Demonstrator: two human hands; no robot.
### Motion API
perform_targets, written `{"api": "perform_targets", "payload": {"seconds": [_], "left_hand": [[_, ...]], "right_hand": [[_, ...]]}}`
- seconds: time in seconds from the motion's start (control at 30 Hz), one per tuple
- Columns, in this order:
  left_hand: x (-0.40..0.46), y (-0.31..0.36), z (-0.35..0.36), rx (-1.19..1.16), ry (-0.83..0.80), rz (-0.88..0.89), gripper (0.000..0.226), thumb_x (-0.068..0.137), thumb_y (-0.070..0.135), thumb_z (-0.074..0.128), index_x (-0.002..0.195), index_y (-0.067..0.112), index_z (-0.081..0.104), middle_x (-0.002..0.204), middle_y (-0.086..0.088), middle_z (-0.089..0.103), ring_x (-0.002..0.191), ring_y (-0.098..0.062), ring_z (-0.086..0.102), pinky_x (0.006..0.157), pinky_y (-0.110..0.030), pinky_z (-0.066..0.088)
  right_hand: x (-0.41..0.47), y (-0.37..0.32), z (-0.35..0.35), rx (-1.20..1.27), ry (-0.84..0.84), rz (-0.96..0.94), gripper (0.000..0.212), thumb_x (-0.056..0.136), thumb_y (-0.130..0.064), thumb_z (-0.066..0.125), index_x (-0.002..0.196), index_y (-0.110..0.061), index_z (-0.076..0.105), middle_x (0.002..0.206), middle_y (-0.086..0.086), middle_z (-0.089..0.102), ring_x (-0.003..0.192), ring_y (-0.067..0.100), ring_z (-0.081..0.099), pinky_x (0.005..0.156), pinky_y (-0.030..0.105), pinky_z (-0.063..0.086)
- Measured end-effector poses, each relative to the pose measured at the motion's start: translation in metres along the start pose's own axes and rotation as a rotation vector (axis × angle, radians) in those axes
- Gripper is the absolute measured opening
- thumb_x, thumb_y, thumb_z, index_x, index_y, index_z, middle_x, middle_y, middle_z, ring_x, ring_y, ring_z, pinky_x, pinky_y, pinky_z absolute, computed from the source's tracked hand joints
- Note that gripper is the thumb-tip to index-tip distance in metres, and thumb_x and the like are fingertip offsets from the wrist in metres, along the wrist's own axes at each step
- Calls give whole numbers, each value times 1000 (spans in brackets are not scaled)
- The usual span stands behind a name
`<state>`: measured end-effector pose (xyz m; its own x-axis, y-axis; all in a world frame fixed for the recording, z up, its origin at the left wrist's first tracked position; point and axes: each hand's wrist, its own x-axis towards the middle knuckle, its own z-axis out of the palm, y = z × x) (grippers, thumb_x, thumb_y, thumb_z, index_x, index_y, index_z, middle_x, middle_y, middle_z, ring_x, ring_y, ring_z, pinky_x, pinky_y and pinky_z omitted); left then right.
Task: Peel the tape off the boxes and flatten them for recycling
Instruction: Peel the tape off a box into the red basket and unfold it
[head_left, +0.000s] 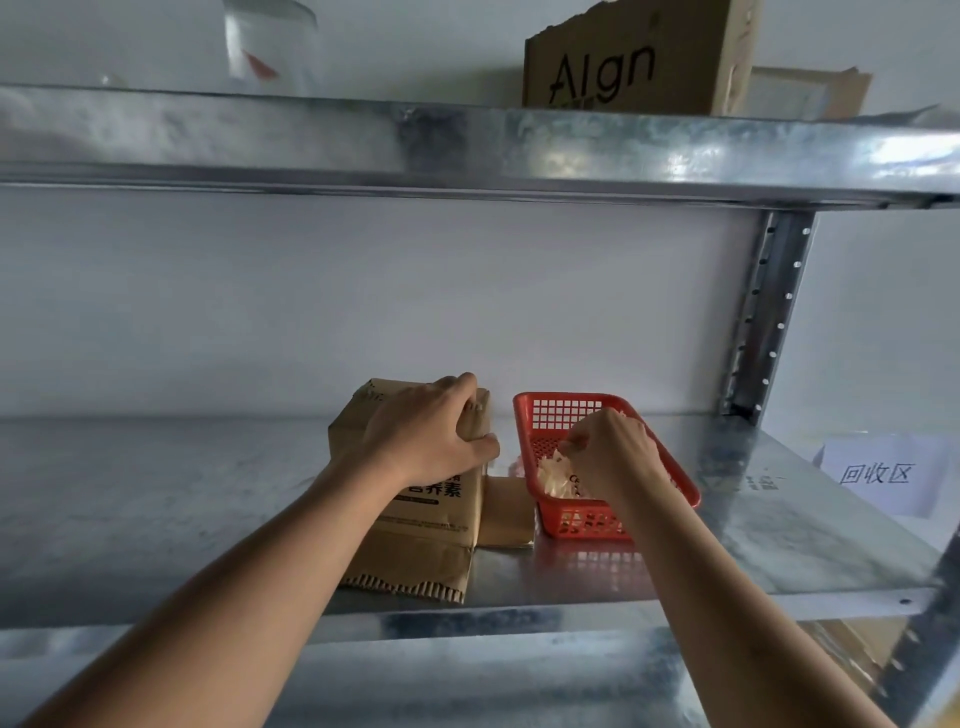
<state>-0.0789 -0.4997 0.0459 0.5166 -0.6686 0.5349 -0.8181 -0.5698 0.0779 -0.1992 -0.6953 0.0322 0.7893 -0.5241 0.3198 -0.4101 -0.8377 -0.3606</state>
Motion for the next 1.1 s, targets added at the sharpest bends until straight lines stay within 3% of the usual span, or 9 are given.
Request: {"api": "perform_targets", "payload": {"seconds": [0.07,0.13,0.27,0.47,0.6,0.73,0.87,1.0,1.1], "left_hand": [[0,1,-1,-4,0,-5,45,83,67,56,107,30,48,81,19,50,62,-1,49,51,-25,35],[1,1,-1,-4,-10,-8,45,82,68,54,106,30,47,82,19,50,63,-1,49,51,-25,34],[1,1,0,2,-21,-10,46,82,69,56,106,31,46,89,18,54,69,-1,52,53,-26,37],[3,0,-4,-5,-86,-6,56,82,73,61,112,27,48,97,12,58,78,-10,58,57,-28,41],[2,-4,-15,-128,-251,-44,68,75,75,70,121,30,47,107,13,59,93,-12,60,75,-36,55],[4,-17,-31,-345,-381,-80,69,74,62,72,134,39,47,125,21,56,112,-6,56,81,-22,45],[8,-39,-45,-424,-389,-219,69,86,45,57,152,32,41,156,5,43,141,-17,42,111,-37,37],[2,-71,-46,-217,-335,-228,38,103,33,52,139,26,57,140,2,55,121,-15,53,97,-31,43],[-9,-95,-46,-125,-245,-292,32,103,43,51,126,23,60,124,1,59,106,-14,58,93,-37,52]], "right_hand": [[0,1,-2,-46,-46,3,14,97,-16,70,108,-13,77,107,6,76,85,19,71,80,33,62],[-1,3,-4,-67,16,28,18,93,-15,76,111,-13,76,109,8,75,91,24,72,84,39,62],[-3,1,-7,-18,203,45,14,93,-26,76,100,-15,74,97,5,74,80,23,68,72,38,60],[0,-18,2,122,239,-353,14,97,-12,66,100,-13,80,94,6,76,79,23,70,69,29,55],[0,-35,11,248,204,-452,20,102,-23,63,110,-14,79,102,4,77,85,14,71,73,19,53],[-1,-56,15,413,77,-475,25,103,-38,61,117,-25,77,99,-21,68,75,-15,61,66,5,46],[3,-67,13,368,7,-419,29,99,-41,64,120,-25,75,115,-7,73,99,5,67,72,14,47],[7,-76,9,385,-69,-323,29,99,-37,67,121,-19,74,103,-5,72,73,4,70,59,20,57],[9,-81,11,388,-68,-288,29,99,-37,67,119,-18,74,113,-1,75,59,-2,64,51,11,46]]}}
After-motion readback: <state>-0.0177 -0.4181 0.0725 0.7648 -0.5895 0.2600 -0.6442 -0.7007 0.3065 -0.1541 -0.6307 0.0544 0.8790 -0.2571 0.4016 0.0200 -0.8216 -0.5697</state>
